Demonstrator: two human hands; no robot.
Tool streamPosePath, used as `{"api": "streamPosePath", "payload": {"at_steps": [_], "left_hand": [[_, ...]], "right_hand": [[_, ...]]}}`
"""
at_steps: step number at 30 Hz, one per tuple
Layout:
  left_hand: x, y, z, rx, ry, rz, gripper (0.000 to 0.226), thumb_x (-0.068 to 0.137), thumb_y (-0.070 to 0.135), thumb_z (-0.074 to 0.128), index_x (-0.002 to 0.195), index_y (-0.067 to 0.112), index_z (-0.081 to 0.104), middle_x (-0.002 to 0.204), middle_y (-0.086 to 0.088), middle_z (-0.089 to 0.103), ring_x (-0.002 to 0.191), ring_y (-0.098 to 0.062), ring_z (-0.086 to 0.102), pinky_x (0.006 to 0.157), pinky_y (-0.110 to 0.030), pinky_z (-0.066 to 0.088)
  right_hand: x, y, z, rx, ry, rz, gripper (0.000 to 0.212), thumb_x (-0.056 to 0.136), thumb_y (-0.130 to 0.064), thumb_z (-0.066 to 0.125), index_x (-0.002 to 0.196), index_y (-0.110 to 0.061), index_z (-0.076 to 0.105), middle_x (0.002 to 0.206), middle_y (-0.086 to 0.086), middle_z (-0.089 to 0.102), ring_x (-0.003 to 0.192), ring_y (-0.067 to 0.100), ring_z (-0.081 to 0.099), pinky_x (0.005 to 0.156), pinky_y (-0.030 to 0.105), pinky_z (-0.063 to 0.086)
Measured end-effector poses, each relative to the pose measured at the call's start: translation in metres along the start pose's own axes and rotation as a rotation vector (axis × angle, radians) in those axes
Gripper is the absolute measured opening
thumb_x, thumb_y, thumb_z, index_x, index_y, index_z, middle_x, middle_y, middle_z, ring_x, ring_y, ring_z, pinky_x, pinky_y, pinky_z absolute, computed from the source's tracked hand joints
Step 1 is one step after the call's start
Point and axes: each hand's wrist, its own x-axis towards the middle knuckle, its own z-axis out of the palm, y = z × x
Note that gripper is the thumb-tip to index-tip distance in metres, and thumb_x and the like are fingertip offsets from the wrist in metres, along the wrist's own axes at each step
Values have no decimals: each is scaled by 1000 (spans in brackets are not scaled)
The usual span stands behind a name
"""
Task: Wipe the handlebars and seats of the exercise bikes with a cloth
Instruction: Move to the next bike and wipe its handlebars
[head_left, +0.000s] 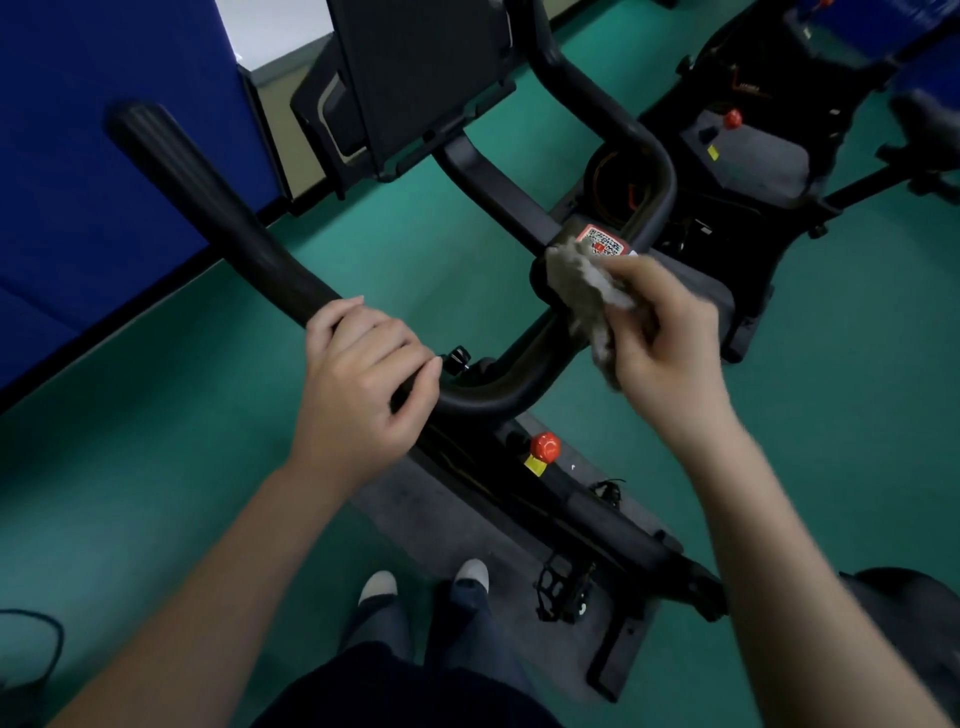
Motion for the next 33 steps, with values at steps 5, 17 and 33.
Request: {"api": "streamPosePath", "payload": {"at_steps": [5, 17, 33], "left_hand": [[0, 0, -2, -37, -21, -7, 30, 94, 24, 49, 69, 15, 64, 73, 6, 60, 81, -16, 53, 105, -31, 22], [2, 2, -7, -107, -32, -53, 27, 90, 25, 54, 68, 15, 67, 73, 6, 62, 80, -16, 56, 105, -31, 23], [7, -10, -28, -21, -136, -65, 26, 93, 30, 51, 95, 9, 66, 94, -1, 61, 97, -20, 52, 111, -34, 21]], "right_hand": [[51, 2, 0, -457, -478, -290, 31, 82, 4, 52, 110, 0, 63, 102, 14, 68, 96, 33, 62, 84, 39, 46], [58, -17, 15, -264, -757, -121, 34, 77, 5, 53, 103, -11, 66, 81, 1, 68, 76, 16, 61, 67, 22, 46], [27, -46, 36, -210, -782, -23, 38, 75, 6, 49, 103, -13, 66, 84, 7, 70, 84, 21, 63, 77, 33, 49]]}}
